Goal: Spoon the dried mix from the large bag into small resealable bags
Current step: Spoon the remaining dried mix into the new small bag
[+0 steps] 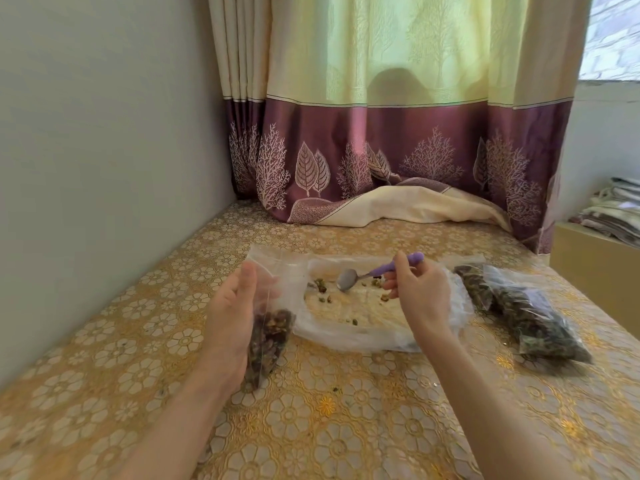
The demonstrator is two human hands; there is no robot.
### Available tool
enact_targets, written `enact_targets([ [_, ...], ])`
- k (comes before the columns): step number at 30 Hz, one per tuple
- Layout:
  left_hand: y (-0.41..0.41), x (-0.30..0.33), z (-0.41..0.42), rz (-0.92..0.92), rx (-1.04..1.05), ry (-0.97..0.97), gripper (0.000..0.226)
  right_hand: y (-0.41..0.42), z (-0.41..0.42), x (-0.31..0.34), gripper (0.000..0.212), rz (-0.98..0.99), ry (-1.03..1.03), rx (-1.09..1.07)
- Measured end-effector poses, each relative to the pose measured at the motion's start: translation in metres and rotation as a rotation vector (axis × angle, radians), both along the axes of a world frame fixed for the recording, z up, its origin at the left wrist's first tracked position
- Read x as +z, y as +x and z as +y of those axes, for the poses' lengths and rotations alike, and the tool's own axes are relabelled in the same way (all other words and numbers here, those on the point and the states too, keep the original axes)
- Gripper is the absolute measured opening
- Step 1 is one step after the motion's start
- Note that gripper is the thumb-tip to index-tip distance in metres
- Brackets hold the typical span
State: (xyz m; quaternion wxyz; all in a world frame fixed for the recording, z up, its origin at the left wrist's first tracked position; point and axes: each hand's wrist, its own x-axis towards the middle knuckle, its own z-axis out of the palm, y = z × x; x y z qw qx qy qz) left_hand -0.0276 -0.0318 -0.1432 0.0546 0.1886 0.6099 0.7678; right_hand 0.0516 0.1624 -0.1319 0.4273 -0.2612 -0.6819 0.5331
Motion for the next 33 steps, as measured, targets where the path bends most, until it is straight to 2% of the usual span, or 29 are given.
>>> enact_targets([
  [8,0.0,0.001,0.0,-0.006,0.002,-0.011,0.046,-0.013,-0.008,-0.012,0.041,-0.075,-0.05,0.121],
  [11,0.0,0.001,0.001,0.004,0.021,-0.026,0.05,-0.014,-0.007,-0.012,0.05,-0.059,-0.204,0.194],
  [14,0.0,0.002,0.001,0.014,0.027,-0.042,0.045,-0.012,-0.007,-0.011,0.056,-0.046,-0.386,0.297],
  [18,-0.001,0.001,0.001,0.004,0.037,-0.032,0.05,-0.011,-0.01,-0.01,0.039,-0.025,-0.544,0.333],
  [21,-0.002,0.0,0.001,-0.019,0.029,-0.017,0.042,-0.01,-0.012,-0.008,0.033,0.003,-0.609,0.344],
  [27,-0.003,-0.001,0.001,0.018,0.039,-0.032,0.043,-0.002,-0.009,0.007,0.03,0.062,-0.566,0.24],
  [33,-0.002,-0.002,0.001,0.042,0.049,-0.014,0.049,0.008,-0.009,0.032,0.034,0.145,-0.408,0.264],
])
